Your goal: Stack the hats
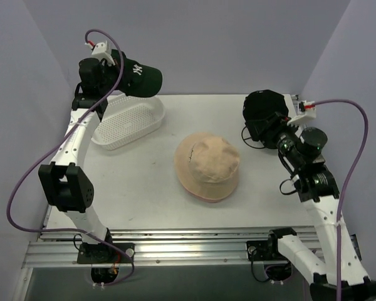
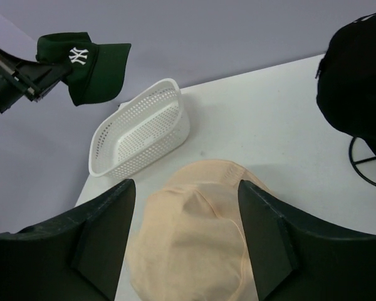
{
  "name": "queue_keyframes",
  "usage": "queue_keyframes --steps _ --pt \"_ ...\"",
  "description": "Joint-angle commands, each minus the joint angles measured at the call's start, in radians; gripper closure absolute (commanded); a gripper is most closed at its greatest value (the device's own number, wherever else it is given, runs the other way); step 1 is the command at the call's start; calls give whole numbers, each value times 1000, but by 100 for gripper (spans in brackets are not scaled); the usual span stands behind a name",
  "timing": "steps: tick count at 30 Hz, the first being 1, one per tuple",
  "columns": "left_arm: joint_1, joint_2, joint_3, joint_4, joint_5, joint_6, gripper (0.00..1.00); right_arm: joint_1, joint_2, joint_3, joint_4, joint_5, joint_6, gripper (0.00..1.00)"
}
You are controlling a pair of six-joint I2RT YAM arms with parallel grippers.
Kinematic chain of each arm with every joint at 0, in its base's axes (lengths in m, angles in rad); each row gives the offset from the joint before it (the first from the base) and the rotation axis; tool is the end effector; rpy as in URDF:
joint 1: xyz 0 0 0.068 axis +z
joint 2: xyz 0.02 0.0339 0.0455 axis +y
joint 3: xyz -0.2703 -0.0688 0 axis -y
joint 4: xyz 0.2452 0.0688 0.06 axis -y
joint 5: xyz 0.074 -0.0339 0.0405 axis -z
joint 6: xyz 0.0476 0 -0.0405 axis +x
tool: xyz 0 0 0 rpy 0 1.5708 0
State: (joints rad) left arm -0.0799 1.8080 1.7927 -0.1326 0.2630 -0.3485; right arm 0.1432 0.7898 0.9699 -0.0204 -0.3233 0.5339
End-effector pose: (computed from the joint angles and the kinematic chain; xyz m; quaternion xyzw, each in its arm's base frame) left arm 0.4458 -0.0481 0.4148 -0.0157 0.7556 -0.2346 0.6114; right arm 0.1738 0.0403 0.4274 0.0040 0.6516 0.3480 0.6740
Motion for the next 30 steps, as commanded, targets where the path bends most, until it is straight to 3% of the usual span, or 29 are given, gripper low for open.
queue_keyframes --steps 1,6,10,15,20,24,30 --pt "-60 -143 -65 73 5 -27 98 12 95 102 152 -43 60 36" --pt "-204 -309 -214 93 -79 -49 98 65 247 170 261 -34 94 28" --pt "-308 -436 -309 113 -111 -83 98 240 353 242 261 50 41 25" --pt "-409 -541 -401 188 -153 -118 98 357 387 218 338 128 51 24" --pt "-429 -616 -484 224 -119 -188 97 407 332 104 497 165 101 24" --pt "-436 -670 -546 257 -114 -210 98 444 327 87 519 179 104 25" --pt "-440 -714 -601 281 -84 -245 98 483 339 90 551 190 110 35"
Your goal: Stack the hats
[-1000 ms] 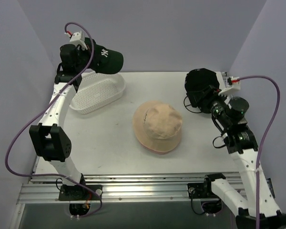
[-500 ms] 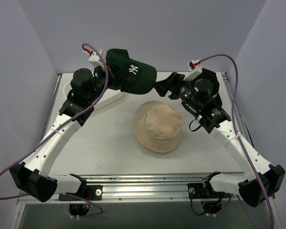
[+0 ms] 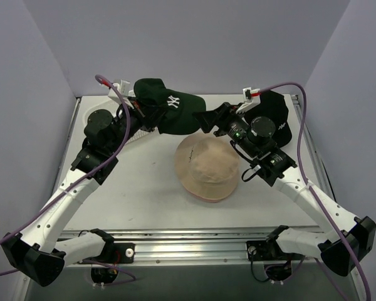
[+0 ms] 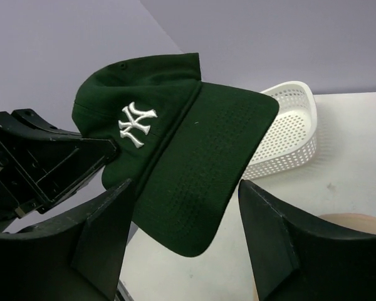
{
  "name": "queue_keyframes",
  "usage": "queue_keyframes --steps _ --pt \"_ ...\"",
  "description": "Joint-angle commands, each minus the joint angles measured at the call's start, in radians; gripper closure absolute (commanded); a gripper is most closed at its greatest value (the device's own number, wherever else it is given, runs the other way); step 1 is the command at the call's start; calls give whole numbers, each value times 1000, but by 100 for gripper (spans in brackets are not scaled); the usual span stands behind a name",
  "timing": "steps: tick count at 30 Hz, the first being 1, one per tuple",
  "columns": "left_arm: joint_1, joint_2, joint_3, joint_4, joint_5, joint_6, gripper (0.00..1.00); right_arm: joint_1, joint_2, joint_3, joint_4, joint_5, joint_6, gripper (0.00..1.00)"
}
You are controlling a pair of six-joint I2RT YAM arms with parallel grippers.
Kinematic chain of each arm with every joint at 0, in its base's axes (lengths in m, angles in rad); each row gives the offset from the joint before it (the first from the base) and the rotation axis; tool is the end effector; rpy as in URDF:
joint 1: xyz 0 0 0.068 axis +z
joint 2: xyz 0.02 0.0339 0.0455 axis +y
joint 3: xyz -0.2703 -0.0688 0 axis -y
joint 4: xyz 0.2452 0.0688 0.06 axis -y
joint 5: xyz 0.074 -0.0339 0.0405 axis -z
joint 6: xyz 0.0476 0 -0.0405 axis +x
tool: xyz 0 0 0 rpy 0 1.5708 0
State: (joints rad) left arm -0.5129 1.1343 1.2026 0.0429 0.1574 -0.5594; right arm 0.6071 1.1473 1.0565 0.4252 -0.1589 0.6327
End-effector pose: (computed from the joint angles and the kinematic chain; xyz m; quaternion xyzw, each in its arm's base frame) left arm 0.2286 -0.1373 0.4485 0.0431 0.6658 -0.4246 0.6120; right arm 0.2198 0.1618 0.4372 -0.0573 0.5785 0.5094 0.6345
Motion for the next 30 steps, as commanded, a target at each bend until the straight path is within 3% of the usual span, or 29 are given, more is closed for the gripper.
queue_keyframes --steps 1,2,6,10,14,18,22,25,26,28,30 --pt "-7 -44 -23 123 30 -45 98 23 -17 3 109 25 13 39" --pt "-7 -48 -38 136 36 -51 97 26 -17 0 115 28 18 48" --pt "-7 -70 -81 161 53 -66 98 37 -21 -16 122 45 24 59" --pt "-7 -90 -104 199 74 -92 98 39 -23 -29 124 55 25 58" --pt "-9 -102 -115 236 100 -117 98 42 -12 -18 113 36 33 43" --pt "-7 -114 -129 261 116 -123 98 45 -11 -20 113 30 44 45" --pt "-7 -120 -141 267 128 -129 98 45 -32 -39 122 45 50 60" --pt "-7 -122 -149 255 139 -128 98 45 -52 -44 113 62 48 86" --pt "-7 -122 -147 243 142 -123 98 45 -58 -43 109 77 51 100" --pt "-7 -126 -133 175 140 -88 98 45 -70 -36 92 82 56 100" --pt "-7 -146 -124 80 110 -53 87 45 -84 -10 61 82 56 100"
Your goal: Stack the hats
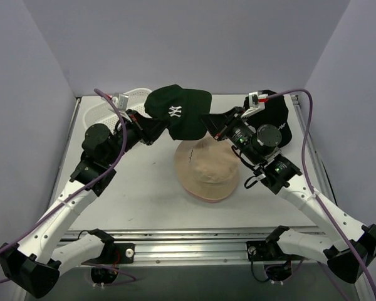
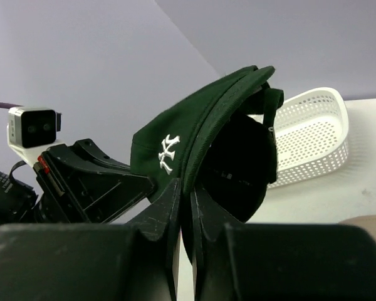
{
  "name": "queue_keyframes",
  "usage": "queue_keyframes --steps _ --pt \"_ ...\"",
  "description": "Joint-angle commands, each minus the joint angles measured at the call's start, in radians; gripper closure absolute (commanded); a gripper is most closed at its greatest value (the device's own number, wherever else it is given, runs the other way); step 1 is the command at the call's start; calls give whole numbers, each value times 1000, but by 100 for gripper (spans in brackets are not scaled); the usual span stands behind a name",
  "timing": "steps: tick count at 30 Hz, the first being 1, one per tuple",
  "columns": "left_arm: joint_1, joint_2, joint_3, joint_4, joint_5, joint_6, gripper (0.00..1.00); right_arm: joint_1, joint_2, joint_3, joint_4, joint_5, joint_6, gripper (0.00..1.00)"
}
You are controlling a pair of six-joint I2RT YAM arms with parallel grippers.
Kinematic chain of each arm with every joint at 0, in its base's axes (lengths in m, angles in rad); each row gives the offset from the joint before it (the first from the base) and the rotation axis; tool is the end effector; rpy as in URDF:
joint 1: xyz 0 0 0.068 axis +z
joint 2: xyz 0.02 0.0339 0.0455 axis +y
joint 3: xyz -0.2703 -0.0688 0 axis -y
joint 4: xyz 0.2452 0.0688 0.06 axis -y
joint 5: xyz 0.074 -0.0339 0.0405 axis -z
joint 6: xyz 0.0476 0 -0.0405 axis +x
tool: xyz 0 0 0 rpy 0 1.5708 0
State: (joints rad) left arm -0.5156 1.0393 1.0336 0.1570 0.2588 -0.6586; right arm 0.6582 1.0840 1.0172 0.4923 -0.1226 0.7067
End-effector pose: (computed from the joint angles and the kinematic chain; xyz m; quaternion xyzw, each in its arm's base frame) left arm 0.2090 -0.1325 0.4232 0.0515 0.6515 -0.4867 0.5797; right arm 0.1963 0.1591 0.4459 -0.0384 0.5419 0.5548 0.6301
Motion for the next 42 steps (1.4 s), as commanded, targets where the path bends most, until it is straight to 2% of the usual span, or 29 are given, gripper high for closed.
queue_keyframes --steps 1,2,5,6,14,23,27,31,32,33,34,37,42 --pt "-4 -62 43 -62 -6 80 78 -9 -30 38 -36 47 -19 100" --pt "-6 -74 40 -91 -44 92 60 -8 -35 47 -58 49 -18 100" --pt "-4 -131 4 -152 -93 125 43 -8 -52 72 -116 52 -19 100" --pt "-4 -163 -12 -151 -108 129 40 -8 -58 73 -126 48 -19 100" --pt "-6 -269 -101 -198 -121 149 38 -8 -105 83 -166 40 -9 100" --pt "-6 -229 -93 -254 -116 137 36 -6 -118 106 -146 -12 -15 100" --pt "-4 -207 -84 -277 -119 151 34 -9 -87 196 -198 81 -94 100" --pt "-6 -147 -40 -368 -158 182 30 -29 19 325 -261 173 -196 100" --pt "-11 -131 -27 -382 -167 179 25 -48 31 343 -261 188 -208 100" --pt "-18 -127 -32 -384 -188 163 1 -60 42 359 -249 204 -219 100" --pt "-27 -124 -41 -375 -194 156 6 -77 59 377 -239 234 -225 100" --pt "-78 -107 -76 -353 -242 149 6 -188 92 406 -222 268 -208 100" --pt "-127 -93 -134 -323 -312 151 6 -314 126 411 -187 448 -193 100"
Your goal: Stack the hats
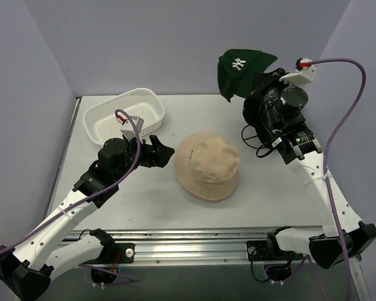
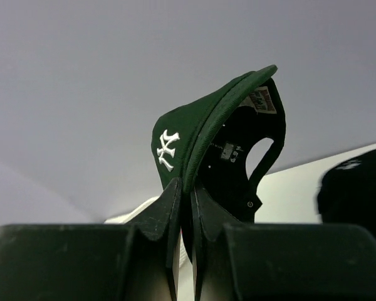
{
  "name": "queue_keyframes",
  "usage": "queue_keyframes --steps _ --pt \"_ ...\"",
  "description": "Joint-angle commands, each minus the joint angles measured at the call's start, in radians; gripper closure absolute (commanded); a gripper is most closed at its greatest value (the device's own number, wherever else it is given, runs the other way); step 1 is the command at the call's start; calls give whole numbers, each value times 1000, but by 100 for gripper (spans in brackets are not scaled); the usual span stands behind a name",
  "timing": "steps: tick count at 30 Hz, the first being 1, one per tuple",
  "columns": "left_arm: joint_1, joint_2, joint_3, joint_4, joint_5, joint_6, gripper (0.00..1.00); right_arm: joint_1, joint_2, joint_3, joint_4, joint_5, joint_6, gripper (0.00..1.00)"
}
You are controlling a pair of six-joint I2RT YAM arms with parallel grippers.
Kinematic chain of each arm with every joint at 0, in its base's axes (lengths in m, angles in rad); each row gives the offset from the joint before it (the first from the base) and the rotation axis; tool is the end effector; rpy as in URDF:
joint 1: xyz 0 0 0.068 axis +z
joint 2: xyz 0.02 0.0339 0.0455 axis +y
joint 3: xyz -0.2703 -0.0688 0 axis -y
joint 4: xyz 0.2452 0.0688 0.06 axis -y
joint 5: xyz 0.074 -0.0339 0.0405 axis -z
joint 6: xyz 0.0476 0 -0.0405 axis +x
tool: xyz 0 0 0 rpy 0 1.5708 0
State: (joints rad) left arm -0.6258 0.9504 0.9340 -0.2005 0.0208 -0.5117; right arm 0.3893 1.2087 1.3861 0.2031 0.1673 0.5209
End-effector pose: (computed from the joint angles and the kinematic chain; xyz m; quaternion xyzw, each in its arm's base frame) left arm 0.1840 -0.1342 0.3632 0.0509 0.7778 -0.3442 0.5234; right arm 0.2503 0.0941 0.5135 0.1058 0.5529 0.3206 0.7618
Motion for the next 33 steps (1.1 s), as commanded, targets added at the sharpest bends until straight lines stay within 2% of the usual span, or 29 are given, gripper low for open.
queue_keyframes --steps 1,4,6,11,16,25,33 --pt "-23 -12 -55 51 -84 -1 6 -91 6 39 111 178 7 100" --pt "-52 -38 -133 108 -136 5 6 -214 17 10 185 135 85 100" --pt "-63 -52 -168 160 -147 13 6 -263 38 24 216 71 117 100" --pt "-84 -33 -181 165 -139 41 6 -355 112 56 231 -25 166 100" --pt "-101 -44 -184 170 -142 48 6 -385 112 -44 324 -95 215 100" --pt "-120 -82 -192 144 -205 73 6 -440 161 -117 463 -202 252 100" --pt "-132 -72 -185 135 -231 85 6 -449 56 -258 509 -213 286 100"
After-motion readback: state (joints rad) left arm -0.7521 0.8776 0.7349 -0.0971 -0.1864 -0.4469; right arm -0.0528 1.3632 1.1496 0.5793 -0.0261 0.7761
